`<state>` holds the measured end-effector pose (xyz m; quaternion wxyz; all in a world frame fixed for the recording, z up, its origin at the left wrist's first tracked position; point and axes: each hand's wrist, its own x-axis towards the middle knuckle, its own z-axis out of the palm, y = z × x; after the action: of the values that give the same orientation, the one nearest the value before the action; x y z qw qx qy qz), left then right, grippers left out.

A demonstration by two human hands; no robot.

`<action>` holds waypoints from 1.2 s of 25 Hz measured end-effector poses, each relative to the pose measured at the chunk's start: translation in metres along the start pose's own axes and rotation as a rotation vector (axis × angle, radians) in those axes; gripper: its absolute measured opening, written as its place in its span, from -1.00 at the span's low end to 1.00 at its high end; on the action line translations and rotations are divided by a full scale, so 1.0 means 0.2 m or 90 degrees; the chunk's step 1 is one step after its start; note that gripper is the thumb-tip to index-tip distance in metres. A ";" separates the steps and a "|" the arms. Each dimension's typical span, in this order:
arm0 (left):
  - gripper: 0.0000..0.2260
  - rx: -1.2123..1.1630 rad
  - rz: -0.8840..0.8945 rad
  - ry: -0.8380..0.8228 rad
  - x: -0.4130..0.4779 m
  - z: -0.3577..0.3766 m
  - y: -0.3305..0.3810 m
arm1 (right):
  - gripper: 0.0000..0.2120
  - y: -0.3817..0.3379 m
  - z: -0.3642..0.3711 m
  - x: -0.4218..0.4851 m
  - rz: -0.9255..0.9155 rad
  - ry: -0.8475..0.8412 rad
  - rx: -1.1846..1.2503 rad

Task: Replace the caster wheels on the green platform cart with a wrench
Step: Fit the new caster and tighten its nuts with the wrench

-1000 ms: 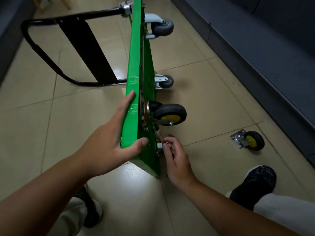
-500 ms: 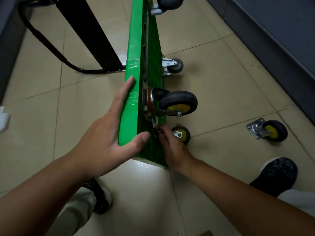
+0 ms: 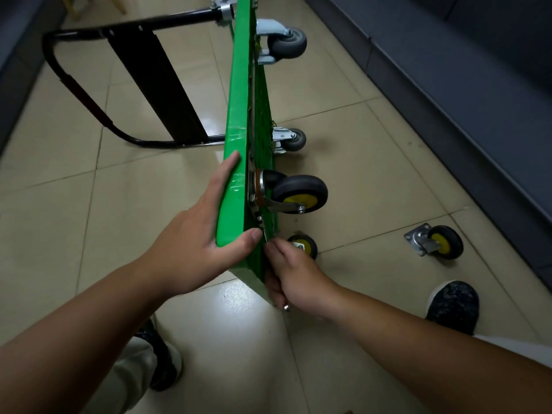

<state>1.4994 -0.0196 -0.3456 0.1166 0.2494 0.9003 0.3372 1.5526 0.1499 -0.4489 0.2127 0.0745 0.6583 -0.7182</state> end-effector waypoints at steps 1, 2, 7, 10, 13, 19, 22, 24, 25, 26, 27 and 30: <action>-0.15 0.001 0.000 -0.002 0.00 0.00 0.00 | -0.72 -0.06 0.00 -0.02 0.056 -0.019 0.073; -0.15 0.003 0.000 -0.006 0.00 0.00 0.00 | -0.70 -0.13 0.00 -0.04 0.117 -0.032 0.141; -0.14 -0.009 -0.007 -0.023 0.00 -0.01 -0.01 | -0.76 -0.07 0.02 -0.12 0.130 0.098 0.060; -0.14 -0.020 0.000 -0.025 0.01 -0.01 -0.02 | -0.78 0.17 -0.02 -0.14 -0.050 0.284 -0.111; -0.13 -0.020 0.012 -0.023 0.01 -0.01 -0.02 | -0.61 0.30 -0.10 -0.06 -0.192 0.345 -0.139; -0.14 -0.009 0.007 -0.022 0.02 -0.01 0.00 | -0.62 0.33 -0.05 0.08 -0.331 0.262 -0.084; -0.13 0.011 -0.007 -0.024 0.01 -0.02 0.01 | -0.60 0.33 -0.02 0.07 -0.286 0.249 0.034; -0.13 0.014 -0.010 -0.024 0.02 -0.01 0.00 | -0.59 0.35 -0.01 0.04 -0.271 0.247 0.074; -0.13 0.012 -0.008 -0.024 0.02 -0.01 0.00 | -0.60 0.35 0.01 0.02 -0.274 0.240 0.087; -0.13 0.008 -0.006 -0.024 0.02 -0.01 0.00 | -0.61 0.35 0.02 0.01 -0.278 0.231 0.103; -0.13 0.005 -0.004 -0.023 0.02 -0.01 0.00 | -0.63 0.34 0.04 0.01 -0.281 0.224 0.118; -0.13 0.003 -0.003 -0.016 0.01 -0.01 0.00 | -0.66 0.32 0.07 0.05 -0.286 0.200 0.152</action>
<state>1.4968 -0.0197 -0.3449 0.1284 0.2518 0.9001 0.3315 1.5717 0.1305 -0.5096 -0.0666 0.0615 0.5943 -0.7991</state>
